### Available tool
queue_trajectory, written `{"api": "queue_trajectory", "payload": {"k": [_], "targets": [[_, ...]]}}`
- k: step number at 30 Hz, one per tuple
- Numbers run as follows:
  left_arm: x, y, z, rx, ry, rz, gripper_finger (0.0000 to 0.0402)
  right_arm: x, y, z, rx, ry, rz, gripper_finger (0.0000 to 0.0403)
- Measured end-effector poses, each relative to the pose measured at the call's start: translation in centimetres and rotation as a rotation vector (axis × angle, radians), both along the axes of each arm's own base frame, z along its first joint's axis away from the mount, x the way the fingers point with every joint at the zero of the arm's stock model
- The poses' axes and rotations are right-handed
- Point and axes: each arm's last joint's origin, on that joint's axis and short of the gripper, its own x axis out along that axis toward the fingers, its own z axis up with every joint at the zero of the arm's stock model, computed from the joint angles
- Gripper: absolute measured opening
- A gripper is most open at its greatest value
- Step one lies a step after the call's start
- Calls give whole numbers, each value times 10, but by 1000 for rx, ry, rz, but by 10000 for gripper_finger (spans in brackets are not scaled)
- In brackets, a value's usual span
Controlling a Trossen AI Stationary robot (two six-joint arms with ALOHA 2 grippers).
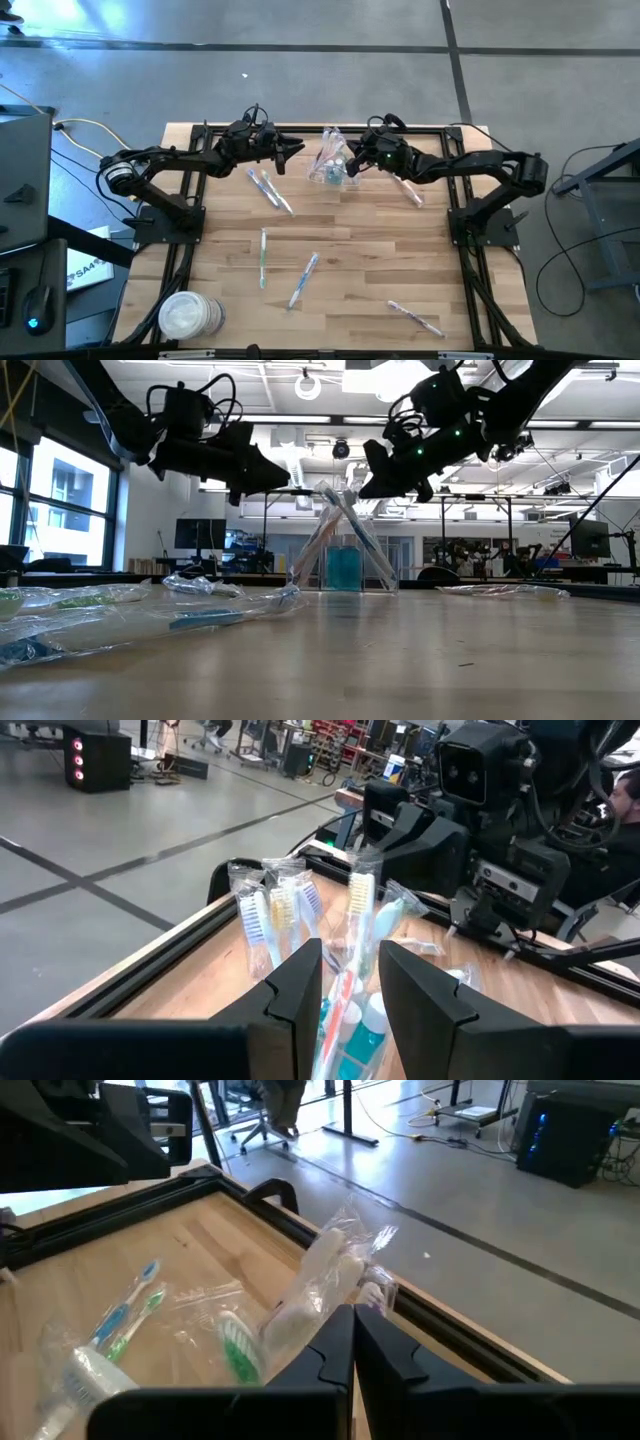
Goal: Pick & Place toothbrushing station
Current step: Put the left orange toothbrush into the transparent organizer
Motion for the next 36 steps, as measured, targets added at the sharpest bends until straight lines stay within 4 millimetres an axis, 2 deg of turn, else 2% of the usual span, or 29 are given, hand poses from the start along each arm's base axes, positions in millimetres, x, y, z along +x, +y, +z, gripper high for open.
{"api": "queue_trajectory", "payload": {"k": [7, 18, 28, 36], "targets": [[0, 0, 0, 3, 0, 1, 104, 4, 6, 3, -24, -2, 36, 2], [0, 0, 0, 19, 4, 3, 104, 22, 14, 28, -38, 0, 119, 2], [0, 0, 0, 19, 5, 3, 104, 39, 10, 9, -18, 56, 122, 2], [0, 0, 0, 18, 6, 2, 104, 51, 15, 21, -67, 47, 163, 2]]}}
